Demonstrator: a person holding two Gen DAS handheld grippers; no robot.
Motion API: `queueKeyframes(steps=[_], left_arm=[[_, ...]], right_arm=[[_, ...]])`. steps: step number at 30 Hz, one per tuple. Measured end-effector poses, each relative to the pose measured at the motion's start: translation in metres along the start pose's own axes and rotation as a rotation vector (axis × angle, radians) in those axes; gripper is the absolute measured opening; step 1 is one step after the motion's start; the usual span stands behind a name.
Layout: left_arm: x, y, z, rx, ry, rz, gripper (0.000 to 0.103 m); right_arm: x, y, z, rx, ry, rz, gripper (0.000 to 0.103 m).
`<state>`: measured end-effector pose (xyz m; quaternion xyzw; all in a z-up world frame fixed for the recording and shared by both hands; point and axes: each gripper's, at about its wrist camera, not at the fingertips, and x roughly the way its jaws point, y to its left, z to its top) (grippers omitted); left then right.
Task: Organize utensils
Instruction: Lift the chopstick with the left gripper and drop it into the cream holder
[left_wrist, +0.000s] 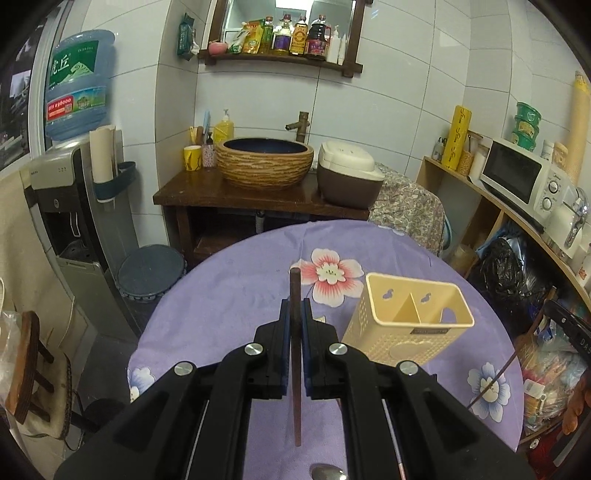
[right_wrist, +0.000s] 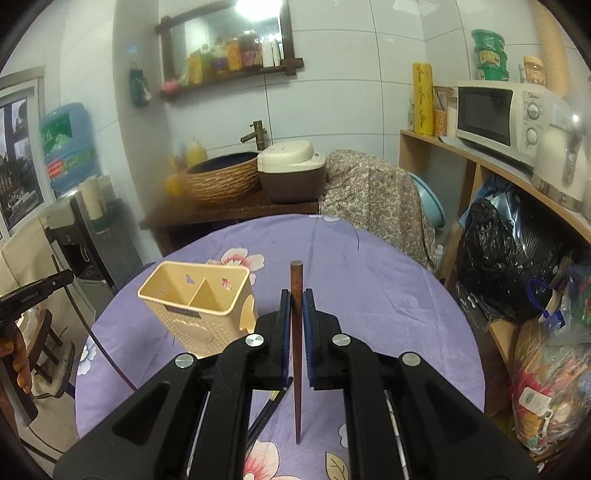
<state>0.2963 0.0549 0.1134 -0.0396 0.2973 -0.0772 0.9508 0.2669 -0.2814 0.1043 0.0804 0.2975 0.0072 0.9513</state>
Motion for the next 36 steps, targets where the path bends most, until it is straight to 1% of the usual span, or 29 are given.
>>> queueKeyframes(steps=[3,8,11,13,15,17,20,21,23,25,29,34,36], left_arm=[[-0.009,0.001,0.018,-0.003,-0.028,-0.003,0.006],[-0.036,-0.014,0.072,0.008,-0.11,-0.014,0.006],[-0.062,-0.028,0.11,0.007,-0.177,-0.048,0.006],[-0.072,-0.038,0.13,-0.004,-0.193,-0.094,0.006],[-0.078,-0.052,0.148,-0.011,-0.21,-0.127,0.006],[-0.077,-0.063,0.155,0.0,-0.225,-0.127,0.006],[-0.062,-0.084,0.151,0.022,-0.215,-0.121,0.006],[-0.051,-0.091,0.144,0.031,-0.205,-0.114,0.006],[-0.036,-0.094,0.135,0.029,-0.18,-0.115,0.006],[-0.015,-0.099,0.12,0.036,-0.14,-0.106,0.006],[0.019,-0.101,0.088,0.054,-0.079,-0.099,0.006],[0.045,-0.098,0.057,0.053,-0.01,-0.107,0.006],[0.05,-0.098,0.052,0.056,0.0,-0.109,0.006]], right_arm=[[-0.005,0.002,0.02,-0.004,-0.02,0.006,0.007],[-0.024,0.011,0.076,-0.005,-0.096,0.025,0.007],[-0.041,0.023,0.116,-0.016,-0.158,0.052,0.007],[-0.05,0.032,0.139,-0.006,-0.184,0.092,0.007],[-0.056,0.044,0.156,-0.015,-0.212,0.12,0.007],[-0.056,0.056,0.161,-0.027,-0.227,0.13,0.007],[-0.037,0.07,0.151,-0.046,-0.205,0.132,0.007],[-0.026,0.072,0.144,-0.045,-0.185,0.132,0.007],[-0.004,0.074,0.126,-0.036,-0.136,0.127,0.007],[0.016,0.073,0.108,-0.026,-0.088,0.119,0.007],[0.043,0.069,0.08,-0.017,-0.03,0.109,0.007],[0.061,0.062,0.064,0.019,0.016,0.121,0.007],[0.065,0.059,0.062,0.035,0.024,0.121,0.007]])
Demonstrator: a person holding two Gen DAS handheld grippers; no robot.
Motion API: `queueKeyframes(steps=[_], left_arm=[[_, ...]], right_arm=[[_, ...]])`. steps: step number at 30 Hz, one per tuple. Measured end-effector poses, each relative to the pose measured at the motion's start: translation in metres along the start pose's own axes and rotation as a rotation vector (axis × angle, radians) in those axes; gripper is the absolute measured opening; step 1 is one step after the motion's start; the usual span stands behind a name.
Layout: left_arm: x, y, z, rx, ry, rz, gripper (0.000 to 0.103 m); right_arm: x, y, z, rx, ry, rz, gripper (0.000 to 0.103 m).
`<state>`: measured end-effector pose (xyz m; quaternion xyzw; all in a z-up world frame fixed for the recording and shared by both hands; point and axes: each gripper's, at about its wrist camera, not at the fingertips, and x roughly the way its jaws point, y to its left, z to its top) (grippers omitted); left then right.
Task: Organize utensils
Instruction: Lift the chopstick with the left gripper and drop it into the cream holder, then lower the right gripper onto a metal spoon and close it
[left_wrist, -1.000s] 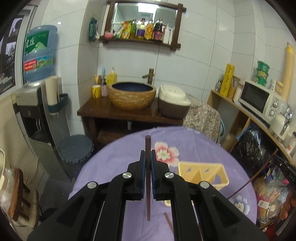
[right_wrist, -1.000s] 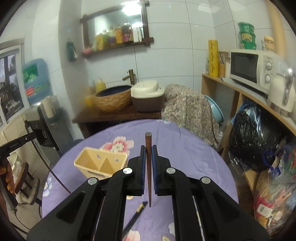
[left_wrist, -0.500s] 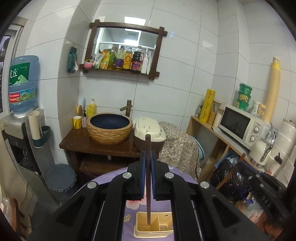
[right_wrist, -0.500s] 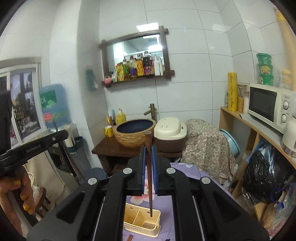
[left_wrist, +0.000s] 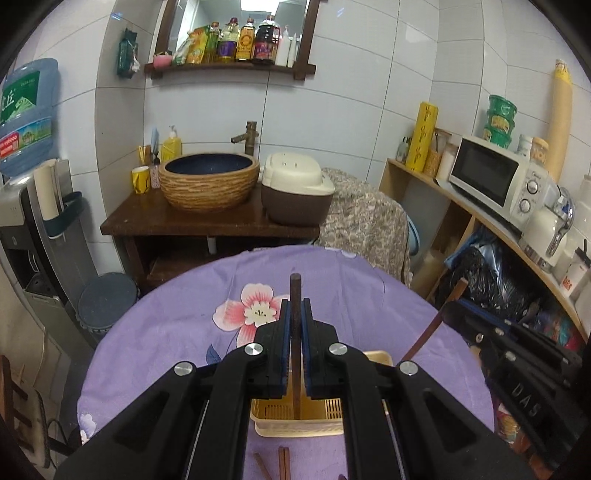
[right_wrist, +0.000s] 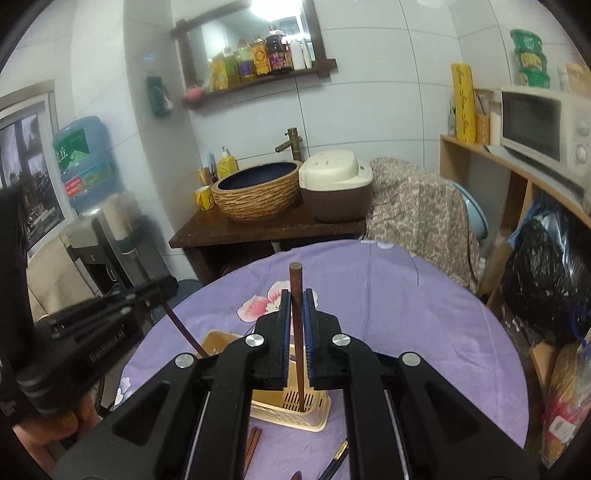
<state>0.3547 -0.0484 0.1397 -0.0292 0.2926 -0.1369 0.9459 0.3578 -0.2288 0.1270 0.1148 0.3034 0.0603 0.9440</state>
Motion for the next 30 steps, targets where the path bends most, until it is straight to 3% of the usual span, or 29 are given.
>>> queueKeyframes(steps=[13,14,15,17,23,30], left_arm=[[0.007,0.0,-0.019,0.001,0.014,0.001,0.009],[0.004,-0.001,-0.02,0.001,0.012,-0.009,0.016],[0.001,0.0,-0.021,0.0,0.01,-0.017,0.032],[-0.01,0.0,-0.023,-0.012,-0.018,-0.041,0.056],[-0.044,0.007,-0.047,-0.039,-0.059,-0.058,0.078],[-0.072,0.021,-0.102,-0.018,-0.035,-0.03,0.084]], right_arm=[[0.009,-0.009,-0.011,0.021,-0.011,-0.006,0.011],[0.007,-0.008,-0.012,0.015,-0.016,-0.009,0.023],[0.004,-0.009,-0.014,0.016,-0.033,-0.009,0.045],[-0.005,-0.012,-0.018,0.035,-0.079,-0.004,0.061],[-0.03,-0.021,-0.036,0.03,-0.127,0.004,0.065],[-0.049,-0.023,-0.08,-0.034,-0.091,-0.01,0.068]])
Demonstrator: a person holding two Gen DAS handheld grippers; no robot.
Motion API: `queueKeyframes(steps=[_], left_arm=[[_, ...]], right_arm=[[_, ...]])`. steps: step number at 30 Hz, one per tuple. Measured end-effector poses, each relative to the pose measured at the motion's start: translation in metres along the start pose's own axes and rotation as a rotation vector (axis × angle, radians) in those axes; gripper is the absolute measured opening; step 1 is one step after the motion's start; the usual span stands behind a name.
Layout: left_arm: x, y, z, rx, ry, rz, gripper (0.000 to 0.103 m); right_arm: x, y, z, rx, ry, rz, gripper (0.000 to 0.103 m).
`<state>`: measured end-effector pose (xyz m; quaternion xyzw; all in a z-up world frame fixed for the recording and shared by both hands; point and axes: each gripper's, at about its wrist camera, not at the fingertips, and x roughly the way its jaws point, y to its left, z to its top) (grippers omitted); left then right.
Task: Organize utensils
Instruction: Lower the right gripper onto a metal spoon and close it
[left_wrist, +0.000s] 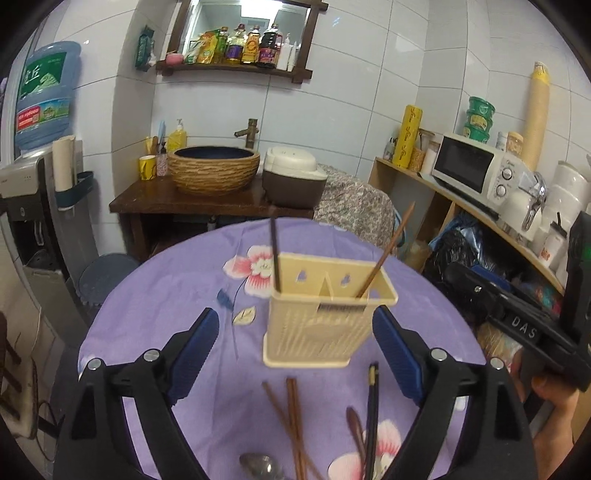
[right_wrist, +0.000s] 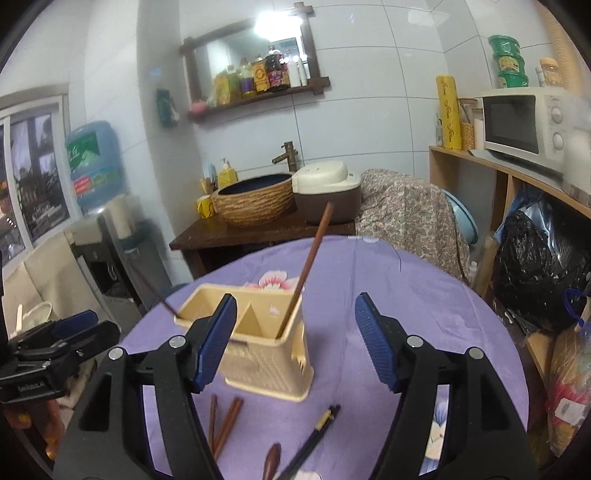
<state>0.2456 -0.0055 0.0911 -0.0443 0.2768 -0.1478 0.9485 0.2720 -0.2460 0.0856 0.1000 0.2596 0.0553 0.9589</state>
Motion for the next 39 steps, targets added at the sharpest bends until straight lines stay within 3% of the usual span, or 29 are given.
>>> queueKeyframes(steps=[6,9,19,27,34,39], left_arm=[[-0.002,0.009,-0.049,-0.02,0.084,0.049,0.084],[-0.009,0.012,-0.069,-0.007,0.084,0.078,0.084],[-0.022,0.038,-0.127,-0.039,0.147,0.147,0.079],[-0.021,0.043,-0.139,-0.028,0.177,0.142,0.061],[-0.015,0.052,-0.14,-0.057,0.204,0.142,0.046],[-0.016,0.059,-0.143,-0.081,0.206,0.155,0.046]], right_arm=[[-0.01,0.001,-0.051,-0.012,0.066,-0.038,0.068],[-0.013,0.003,-0.078,-0.021,0.1,-0.026,0.068],[-0.026,0.019,-0.15,-0.108,0.197,0.117,0.068],[-0.029,0.05,-0.192,-0.212,0.261,0.231,0.067],[-0.021,0.091,-0.202,-0.345,0.315,0.338,0.058],[0.0,0.104,-0.201,-0.383,0.375,0.383,0.042]])
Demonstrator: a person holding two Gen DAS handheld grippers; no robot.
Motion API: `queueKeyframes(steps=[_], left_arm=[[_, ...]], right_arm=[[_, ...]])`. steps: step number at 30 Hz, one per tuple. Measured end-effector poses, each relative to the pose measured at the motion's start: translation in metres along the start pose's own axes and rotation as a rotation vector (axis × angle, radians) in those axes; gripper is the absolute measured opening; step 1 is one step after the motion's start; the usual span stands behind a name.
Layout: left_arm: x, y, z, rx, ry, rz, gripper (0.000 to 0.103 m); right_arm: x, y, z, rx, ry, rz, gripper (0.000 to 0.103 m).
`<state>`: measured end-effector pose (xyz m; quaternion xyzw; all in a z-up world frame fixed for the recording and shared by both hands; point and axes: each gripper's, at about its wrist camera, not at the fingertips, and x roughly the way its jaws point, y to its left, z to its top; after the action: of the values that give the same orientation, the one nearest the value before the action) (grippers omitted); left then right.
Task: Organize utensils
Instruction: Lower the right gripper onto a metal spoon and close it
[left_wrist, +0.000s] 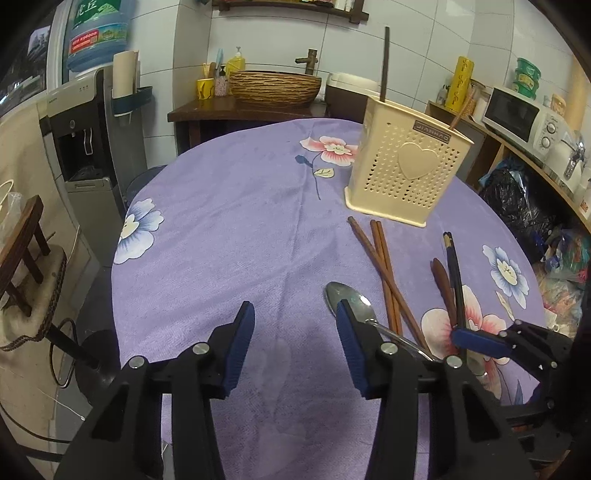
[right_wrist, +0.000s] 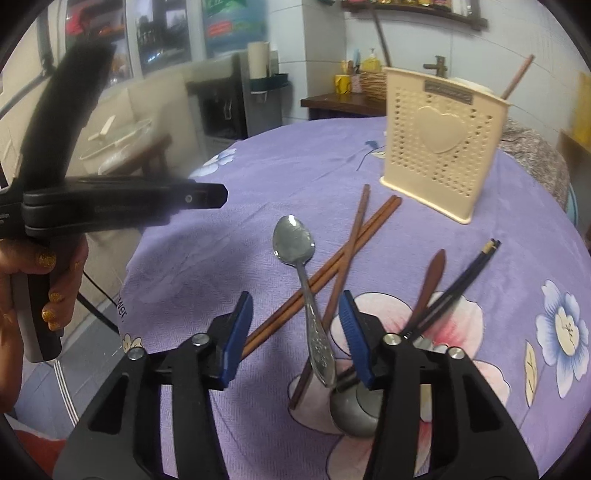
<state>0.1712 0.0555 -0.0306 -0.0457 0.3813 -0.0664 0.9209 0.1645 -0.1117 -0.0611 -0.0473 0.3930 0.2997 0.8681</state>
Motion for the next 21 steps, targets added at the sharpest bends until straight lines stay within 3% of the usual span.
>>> queueKeyframes(steps=[4,15,18,21], left_arm=[[-0.004,0.005,0.003,-0.029,-0.006,-0.024,0.046],[-0.01,0.013,0.005,-0.039,-0.019,-0.019,0.046],[-0.011,0.014,0.006,-0.042,-0.023,-0.02,0.046],[-0.011,0.014,0.007,-0.044,-0.027,-0.021,0.046]], right_arm=[[0.016,0.002,0.01,-0.02,0.039,0.04,0.03],[0.056,0.011,0.027,-0.112,0.177,-0.064,0.016],[0.058,0.011,0.029,-0.082,0.192,-0.087,0.009],[0.058,0.01,0.029,-0.039,0.18,-0.046,0.006]])
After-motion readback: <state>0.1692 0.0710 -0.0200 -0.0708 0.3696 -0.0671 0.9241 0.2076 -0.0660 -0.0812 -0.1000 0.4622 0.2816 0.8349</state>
